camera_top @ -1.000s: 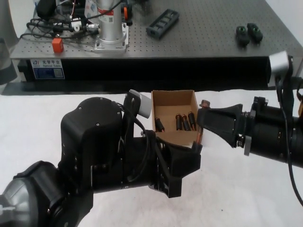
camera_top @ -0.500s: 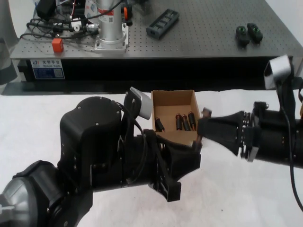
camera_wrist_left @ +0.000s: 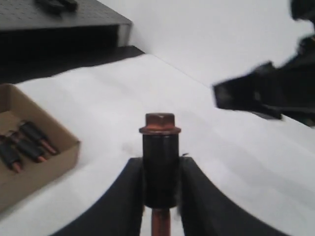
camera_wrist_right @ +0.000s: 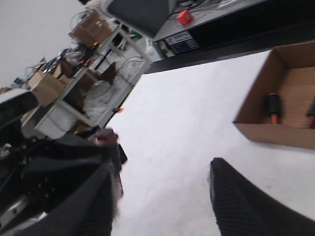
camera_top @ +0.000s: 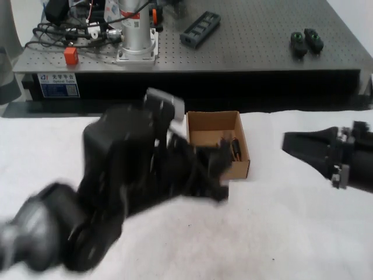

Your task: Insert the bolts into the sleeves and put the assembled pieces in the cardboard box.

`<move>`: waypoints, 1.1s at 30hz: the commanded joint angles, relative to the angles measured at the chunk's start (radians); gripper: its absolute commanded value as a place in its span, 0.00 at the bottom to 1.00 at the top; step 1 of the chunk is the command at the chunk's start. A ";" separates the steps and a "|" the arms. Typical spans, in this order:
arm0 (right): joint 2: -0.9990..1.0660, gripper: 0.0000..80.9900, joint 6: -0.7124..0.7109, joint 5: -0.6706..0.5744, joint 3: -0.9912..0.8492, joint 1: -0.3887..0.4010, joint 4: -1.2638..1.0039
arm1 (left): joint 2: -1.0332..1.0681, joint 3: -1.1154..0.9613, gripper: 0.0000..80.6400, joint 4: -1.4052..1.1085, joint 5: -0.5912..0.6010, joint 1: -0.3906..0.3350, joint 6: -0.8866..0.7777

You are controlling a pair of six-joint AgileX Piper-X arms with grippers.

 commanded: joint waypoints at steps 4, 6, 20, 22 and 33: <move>-0.009 0.52 -0.024 0.034 -0.003 -0.028 0.055 | 0.192 -0.278 0.01 0.222 -0.066 0.041 0.007; -0.009 0.49 0.009 0.034 -0.003 -0.023 0.055 | 0.303 -0.460 0.01 0.399 -0.085 0.059 0.044; -0.009 0.47 0.036 0.032 -0.003 -0.022 0.082 | 0.831 -1.162 0.10 1.023 -0.134 0.081 0.168; -0.009 0.47 0.036 0.032 -0.003 -0.022 0.082 | 0.831 -1.157 0.20 1.037 -0.128 0.081 0.168; -0.100 0.47 0.012 0.009 -0.003 -0.022 0.085 | 0.621 -1.155 0.00 1.186 -0.354 0.090 0.169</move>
